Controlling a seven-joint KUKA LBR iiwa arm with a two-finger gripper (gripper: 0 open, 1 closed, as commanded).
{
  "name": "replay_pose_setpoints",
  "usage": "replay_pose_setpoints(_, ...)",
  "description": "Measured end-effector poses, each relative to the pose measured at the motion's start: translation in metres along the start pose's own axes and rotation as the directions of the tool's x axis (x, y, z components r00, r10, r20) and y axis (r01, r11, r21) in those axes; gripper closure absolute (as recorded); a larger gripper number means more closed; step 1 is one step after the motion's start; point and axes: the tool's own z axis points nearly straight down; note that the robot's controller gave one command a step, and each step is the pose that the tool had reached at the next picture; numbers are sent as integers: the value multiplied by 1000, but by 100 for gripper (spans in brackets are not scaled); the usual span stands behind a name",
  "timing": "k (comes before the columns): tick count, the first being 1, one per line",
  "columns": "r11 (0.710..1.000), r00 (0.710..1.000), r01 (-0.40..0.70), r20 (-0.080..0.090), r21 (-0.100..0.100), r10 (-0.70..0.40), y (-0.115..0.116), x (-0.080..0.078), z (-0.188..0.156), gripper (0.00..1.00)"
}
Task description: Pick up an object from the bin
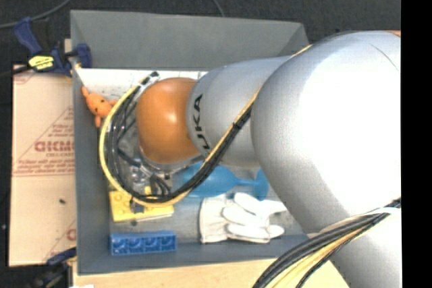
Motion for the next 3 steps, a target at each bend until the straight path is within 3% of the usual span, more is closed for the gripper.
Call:
replay_pose_setpoints(1,1000,1000,-1,0,0,1,0,0,0,100)
replay_pose_setpoints(2,999,999,46,-2,2,-46,-7,1,-87,100)
replay_pose_setpoints(3,1000,1000,-22,1,7,22,13,-23,-3,100)
